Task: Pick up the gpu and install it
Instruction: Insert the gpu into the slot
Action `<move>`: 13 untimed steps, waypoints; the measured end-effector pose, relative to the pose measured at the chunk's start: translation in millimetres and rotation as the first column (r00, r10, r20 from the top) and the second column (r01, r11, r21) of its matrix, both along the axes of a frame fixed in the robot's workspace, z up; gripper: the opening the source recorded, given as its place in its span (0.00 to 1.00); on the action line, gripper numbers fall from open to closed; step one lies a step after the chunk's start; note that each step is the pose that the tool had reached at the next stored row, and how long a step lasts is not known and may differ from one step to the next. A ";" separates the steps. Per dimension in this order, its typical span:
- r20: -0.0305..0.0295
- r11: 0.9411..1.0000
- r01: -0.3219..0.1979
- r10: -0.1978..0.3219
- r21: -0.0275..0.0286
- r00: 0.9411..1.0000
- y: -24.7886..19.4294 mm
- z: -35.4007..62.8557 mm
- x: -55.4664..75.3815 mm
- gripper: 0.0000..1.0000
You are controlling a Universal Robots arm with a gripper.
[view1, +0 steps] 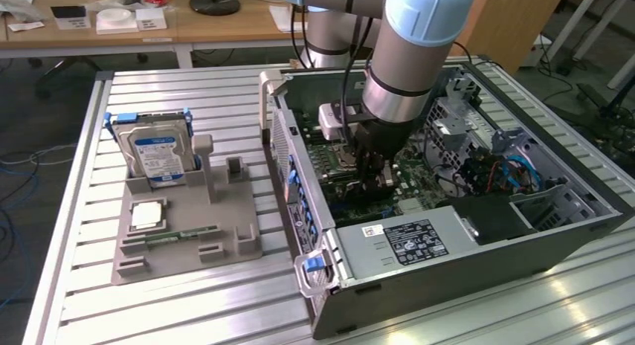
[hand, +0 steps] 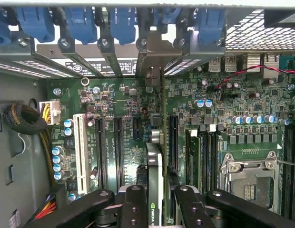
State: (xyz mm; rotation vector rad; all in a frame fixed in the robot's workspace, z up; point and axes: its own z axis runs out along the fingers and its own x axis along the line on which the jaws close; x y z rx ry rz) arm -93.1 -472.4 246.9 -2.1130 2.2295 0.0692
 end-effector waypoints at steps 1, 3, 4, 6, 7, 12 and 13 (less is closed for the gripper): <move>0.000 1.000 0.000 0.000 0.000 1.000 0.0 0.0 0.0 0.27; 0.000 1.000 0.000 0.000 0.000 1.000 0.0 0.0 0.0 0.27; 0.000 1.000 0.000 0.000 0.000 1.000 0.0 0.0 0.0 0.27; 0.000 1.000 0.000 0.000 0.002 1.000 0.2 -0.6 -0.1 0.27; 0.001 1.000 0.000 0.000 0.001 1.000 0.2 -0.6 -0.1 0.27; 0.000 1.000 0.000 0.000 0.000 1.000 0.0 0.0 0.0 0.51; 0.000 1.000 0.000 0.000 0.000 1.000 0.0 0.0 0.0 0.51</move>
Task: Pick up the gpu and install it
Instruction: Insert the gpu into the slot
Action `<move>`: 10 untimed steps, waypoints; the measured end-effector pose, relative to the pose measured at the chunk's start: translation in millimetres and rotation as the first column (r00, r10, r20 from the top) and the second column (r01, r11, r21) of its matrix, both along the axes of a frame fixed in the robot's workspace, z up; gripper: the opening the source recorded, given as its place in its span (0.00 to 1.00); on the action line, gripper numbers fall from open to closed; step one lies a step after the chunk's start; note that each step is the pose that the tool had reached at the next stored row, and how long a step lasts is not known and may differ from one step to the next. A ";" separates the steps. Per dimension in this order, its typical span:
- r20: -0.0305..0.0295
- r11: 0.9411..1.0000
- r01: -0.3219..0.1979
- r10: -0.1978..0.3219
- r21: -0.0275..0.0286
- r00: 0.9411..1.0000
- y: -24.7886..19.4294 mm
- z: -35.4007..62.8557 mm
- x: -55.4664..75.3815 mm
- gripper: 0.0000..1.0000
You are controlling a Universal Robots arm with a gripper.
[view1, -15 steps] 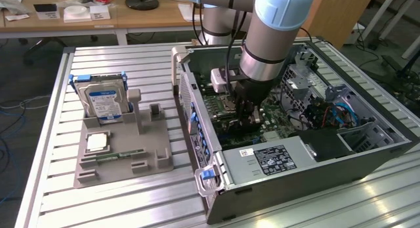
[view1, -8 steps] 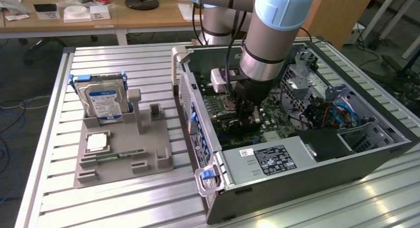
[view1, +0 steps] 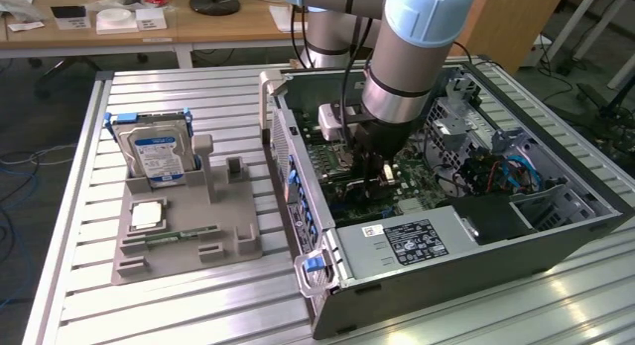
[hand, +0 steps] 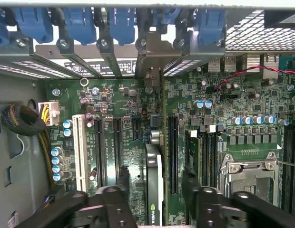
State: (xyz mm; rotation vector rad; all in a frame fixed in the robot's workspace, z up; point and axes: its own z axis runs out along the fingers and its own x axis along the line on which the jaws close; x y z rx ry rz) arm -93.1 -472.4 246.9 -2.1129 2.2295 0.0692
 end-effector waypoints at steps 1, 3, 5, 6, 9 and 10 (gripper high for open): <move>0.000 1.000 0.000 0.000 0.000 1.000 0.0 0.0 0.0 0.58; 0.000 1.000 0.000 0.000 0.000 1.000 0.0 0.0 0.0 0.58; 0.000 1.000 0.000 0.000 0.000 1.000 0.0 1.1 0.0 0.58; 0.000 1.000 0.000 0.000 0.000 1.000 0.0 2.3 0.0 0.58; 0.000 1.000 0.000 0.000 0.000 1.000 0.1 8.8 0.0 0.58; 0.000 1.000 0.000 0.000 0.000 1.000 0.2 11.1 0.0 0.58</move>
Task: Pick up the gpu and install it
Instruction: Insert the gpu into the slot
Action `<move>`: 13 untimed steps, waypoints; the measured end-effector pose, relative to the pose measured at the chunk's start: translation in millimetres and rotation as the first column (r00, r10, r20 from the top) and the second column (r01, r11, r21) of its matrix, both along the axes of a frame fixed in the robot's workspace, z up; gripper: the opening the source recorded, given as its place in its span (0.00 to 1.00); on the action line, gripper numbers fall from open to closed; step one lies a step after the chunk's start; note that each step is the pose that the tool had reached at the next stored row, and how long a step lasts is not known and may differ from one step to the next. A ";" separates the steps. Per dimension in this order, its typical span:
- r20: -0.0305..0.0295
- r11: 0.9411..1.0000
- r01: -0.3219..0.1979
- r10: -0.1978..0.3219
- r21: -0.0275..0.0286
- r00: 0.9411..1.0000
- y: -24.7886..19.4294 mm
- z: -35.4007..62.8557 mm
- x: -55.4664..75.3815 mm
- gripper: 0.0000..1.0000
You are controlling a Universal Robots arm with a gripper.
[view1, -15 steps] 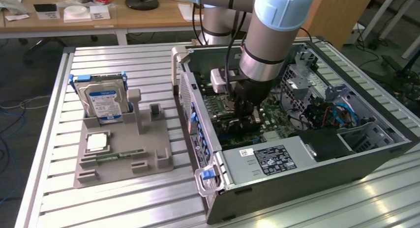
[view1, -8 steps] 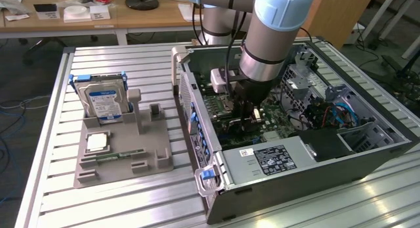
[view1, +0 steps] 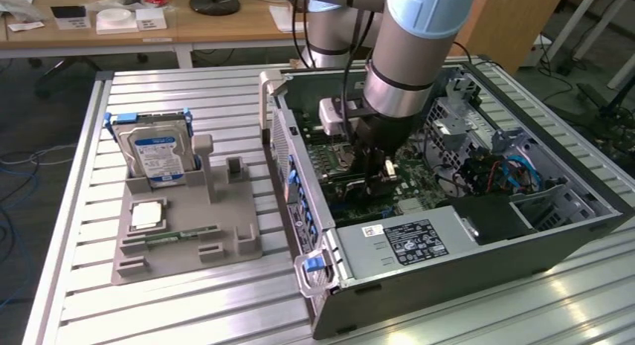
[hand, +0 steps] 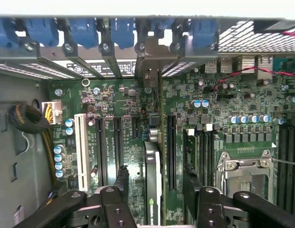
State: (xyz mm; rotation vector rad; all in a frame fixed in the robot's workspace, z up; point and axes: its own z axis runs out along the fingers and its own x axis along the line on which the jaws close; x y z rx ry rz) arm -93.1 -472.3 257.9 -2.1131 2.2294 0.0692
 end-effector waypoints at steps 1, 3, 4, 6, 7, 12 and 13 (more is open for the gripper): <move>0.000 1.000 0.000 0.000 0.000 1.000 0.1 2.3 0.0 0.58; 0.000 1.000 0.000 0.000 0.000 1.000 0.3 6.9 0.0 0.58; 0.000 1.000 0.000 0.000 0.000 1.000 0.3 9.1 0.0 0.58; 0.000 1.000 0.000 0.000 0.000 1.000 0.5 12.9 0.0 0.58; 0.000 1.000 0.000 0.000 0.000 1.000 0.5 14.9 -0.1 0.58; 0.000 1.000 0.000 0.000 0.000 1.000 0.7 19.0 0.0 0.58; 0.000 1.000 0.000 0.000 0.000 1.000 0.6 19.9 -0.1 0.58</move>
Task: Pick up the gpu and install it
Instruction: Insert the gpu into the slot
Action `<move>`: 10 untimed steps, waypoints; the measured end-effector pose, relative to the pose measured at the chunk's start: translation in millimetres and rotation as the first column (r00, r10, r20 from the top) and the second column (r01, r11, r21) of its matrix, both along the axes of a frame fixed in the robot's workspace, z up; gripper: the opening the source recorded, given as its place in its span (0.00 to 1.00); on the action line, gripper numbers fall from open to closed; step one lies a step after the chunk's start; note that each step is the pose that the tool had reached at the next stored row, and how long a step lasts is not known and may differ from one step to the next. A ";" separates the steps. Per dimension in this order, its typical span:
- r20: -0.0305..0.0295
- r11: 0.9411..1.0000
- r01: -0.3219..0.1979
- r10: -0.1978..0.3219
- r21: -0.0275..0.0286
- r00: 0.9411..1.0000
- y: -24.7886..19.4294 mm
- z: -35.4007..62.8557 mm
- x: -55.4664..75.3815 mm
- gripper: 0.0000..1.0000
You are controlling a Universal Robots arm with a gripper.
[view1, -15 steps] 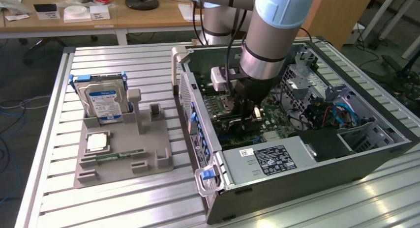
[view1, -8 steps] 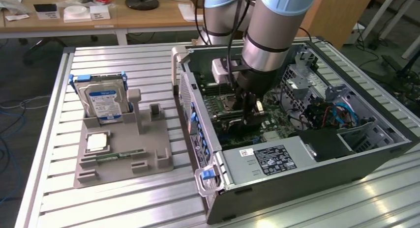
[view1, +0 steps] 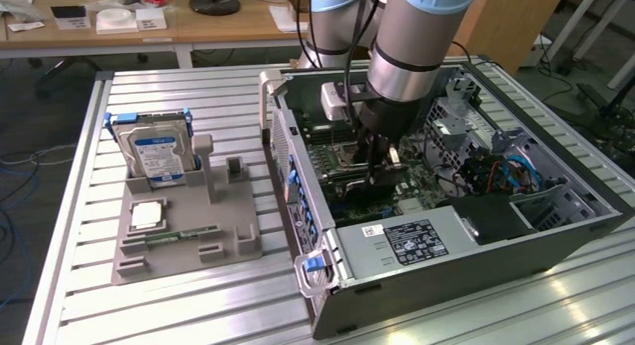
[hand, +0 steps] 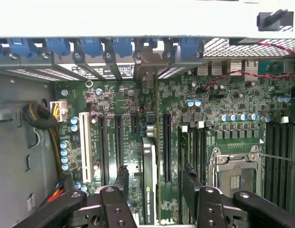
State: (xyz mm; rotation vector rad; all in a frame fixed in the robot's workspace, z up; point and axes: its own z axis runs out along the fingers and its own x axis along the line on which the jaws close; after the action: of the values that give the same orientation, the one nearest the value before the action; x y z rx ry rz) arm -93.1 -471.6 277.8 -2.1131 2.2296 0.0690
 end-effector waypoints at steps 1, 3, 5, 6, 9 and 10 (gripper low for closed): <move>0.000 1.000 0.000 0.000 0.000 1.000 0.0 1.5 0.0 0.58; 0.000 1.000 0.000 0.000 0.000 1.000 0.0 4.9 0.0 0.58; 0.000 1.000 0.000 0.000 0.000 1.000 0.1 9.6 0.0 0.58; 0.000 1.000 0.000 0.000 0.000 1.000 0.2 11.6 0.0 0.58; 0.000 1.000 0.000 0.000 0.000 1.000 0.8 16.2 0.0 0.58; 0.000 1.000 0.000 0.000 0.000 1.000 0.9 17.9 0.0 0.58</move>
State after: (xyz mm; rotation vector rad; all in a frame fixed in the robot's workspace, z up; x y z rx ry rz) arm -93.1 -470.7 295.8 -2.1130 2.2295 0.0692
